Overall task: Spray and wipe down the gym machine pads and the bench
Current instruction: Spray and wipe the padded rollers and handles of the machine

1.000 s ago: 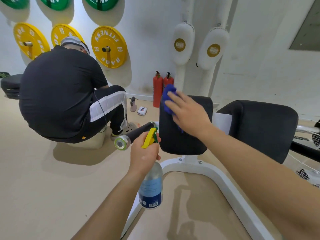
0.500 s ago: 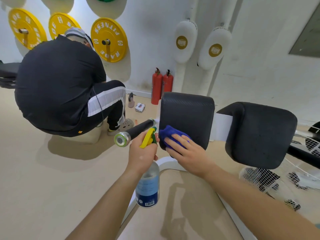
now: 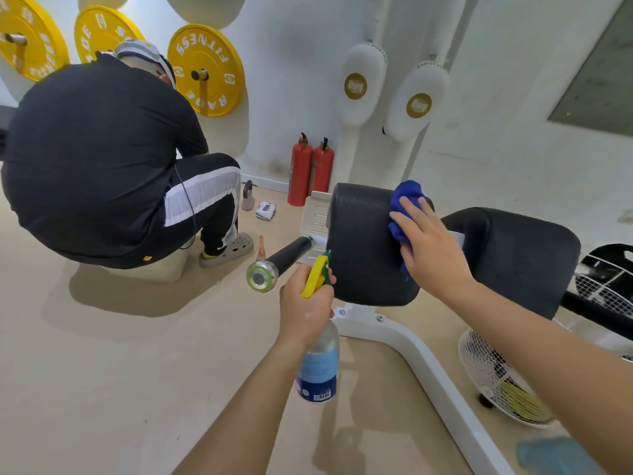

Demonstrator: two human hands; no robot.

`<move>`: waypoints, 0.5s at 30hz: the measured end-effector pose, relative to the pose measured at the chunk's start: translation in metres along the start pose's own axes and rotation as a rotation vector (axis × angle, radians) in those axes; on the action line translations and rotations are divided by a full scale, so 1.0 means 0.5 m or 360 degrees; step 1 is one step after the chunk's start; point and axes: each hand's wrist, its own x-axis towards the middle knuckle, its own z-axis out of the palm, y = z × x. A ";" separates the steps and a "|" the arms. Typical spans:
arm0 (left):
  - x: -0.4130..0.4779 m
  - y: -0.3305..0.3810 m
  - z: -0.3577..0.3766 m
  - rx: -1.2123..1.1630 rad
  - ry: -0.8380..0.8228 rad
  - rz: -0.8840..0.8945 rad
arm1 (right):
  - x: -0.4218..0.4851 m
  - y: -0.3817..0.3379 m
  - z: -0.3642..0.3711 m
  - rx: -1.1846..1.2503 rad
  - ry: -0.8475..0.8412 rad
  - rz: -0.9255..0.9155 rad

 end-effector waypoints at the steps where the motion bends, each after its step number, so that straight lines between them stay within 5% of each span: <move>1: 0.000 -0.002 0.001 -0.0002 -0.0003 0.0012 | 0.001 -0.002 -0.004 0.0004 -0.0019 0.0015; 6: -0.002 -0.012 -0.015 -0.0037 -0.0015 -0.0058 | 0.011 -0.027 -0.026 0.0170 -0.0105 0.0119; 11: -0.022 -0.023 -0.042 -0.0054 -0.0068 -0.0066 | 0.121 -0.129 -0.029 0.0367 -0.0243 -0.0197; 15: -0.031 -0.050 -0.063 -0.0088 0.0007 -0.0142 | 0.135 -0.206 0.035 -0.0181 -0.0190 -0.0491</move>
